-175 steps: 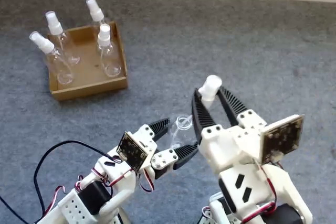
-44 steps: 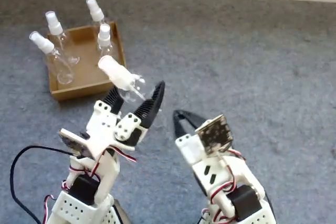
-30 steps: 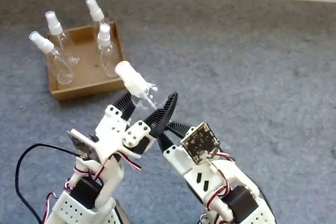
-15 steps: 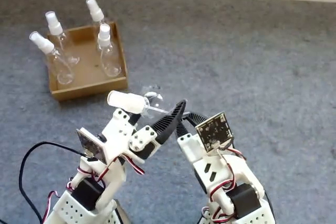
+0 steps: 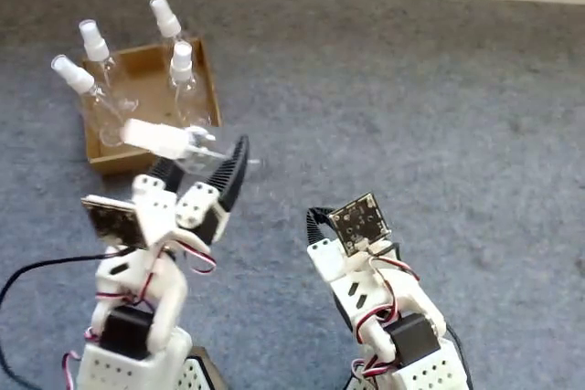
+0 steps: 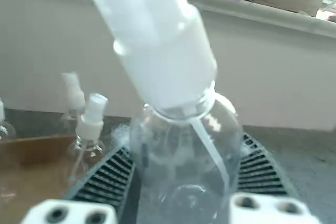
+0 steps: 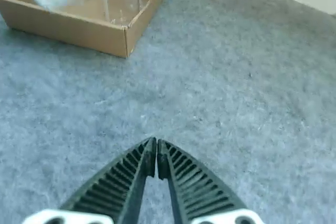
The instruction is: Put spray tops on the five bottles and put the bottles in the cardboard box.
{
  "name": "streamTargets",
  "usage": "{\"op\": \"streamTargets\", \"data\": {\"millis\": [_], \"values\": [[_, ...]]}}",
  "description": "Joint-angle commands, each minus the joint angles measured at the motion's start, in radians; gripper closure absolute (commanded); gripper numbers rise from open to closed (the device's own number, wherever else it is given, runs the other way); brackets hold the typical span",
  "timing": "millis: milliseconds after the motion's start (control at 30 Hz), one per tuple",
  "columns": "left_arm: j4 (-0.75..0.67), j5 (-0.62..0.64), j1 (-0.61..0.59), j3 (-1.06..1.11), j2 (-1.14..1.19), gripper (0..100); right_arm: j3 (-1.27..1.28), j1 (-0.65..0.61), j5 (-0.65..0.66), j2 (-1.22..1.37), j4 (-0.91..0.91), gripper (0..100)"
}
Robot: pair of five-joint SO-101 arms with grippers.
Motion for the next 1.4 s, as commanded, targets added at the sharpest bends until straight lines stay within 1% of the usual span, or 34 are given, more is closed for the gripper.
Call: {"op": "streamTargets", "data": {"millis": [0, 67, 133, 333, 433, 500, 600, 733, 967, 1133, 1267, 1367], "values": [[0.098, -0.112, -0.104, -0.216, -0.004, 90, -0.013, 0.015, -0.005, -0.012, -0.031, 99.4], [0.126, -0.189, -0.137, -0.269, 0.013, 90, -0.013, 0.015, -0.005, -0.012, -0.033, 99.4], [0.149, -0.235, -0.176, -0.323, 0.082, 90, -0.013, 0.015, -0.005, -0.012, -0.035, 99.4], [0.146, -0.239, -0.280, -0.506, 0.467, 90, 0.070, 0.016, -0.005, -0.012, -0.157, 99.4], [0.137, -0.244, -0.312, -0.526, 0.641, 90, 0.130, 0.016, -0.005, -0.012, -0.239, 99.4], [0.068, -0.244, -0.326, -0.518, 0.734, 90, 0.157, 0.016, -0.005, -0.012, -0.269, 99.4], [-0.078, -0.245, -0.360, -0.490, 0.852, 90, 0.174, 0.018, -0.005, -0.012, -0.292, 99.4], [-0.253, -0.245, -0.367, -0.447, 0.975, 90, 0.174, 0.021, -0.008, -0.012, -0.292, 99.4], [-0.433, -0.247, -0.371, -0.444, 1.173, 90, 0.174, 0.021, -0.006, -0.012, -0.291, 99.4], [-0.588, -0.247, -0.407, -0.444, 1.317, 90, 0.174, 0.022, -0.006, -0.012, -0.289, 99.4], [-0.686, -0.322, -0.415, -0.444, 1.426, 90, 0.174, 0.022, -0.006, -0.010, -0.289, 99.4], [-0.752, -0.325, -0.417, -0.443, 1.489, 90, 0.174, 0.022, -0.006, -0.010, -0.289, 99.4]]}}
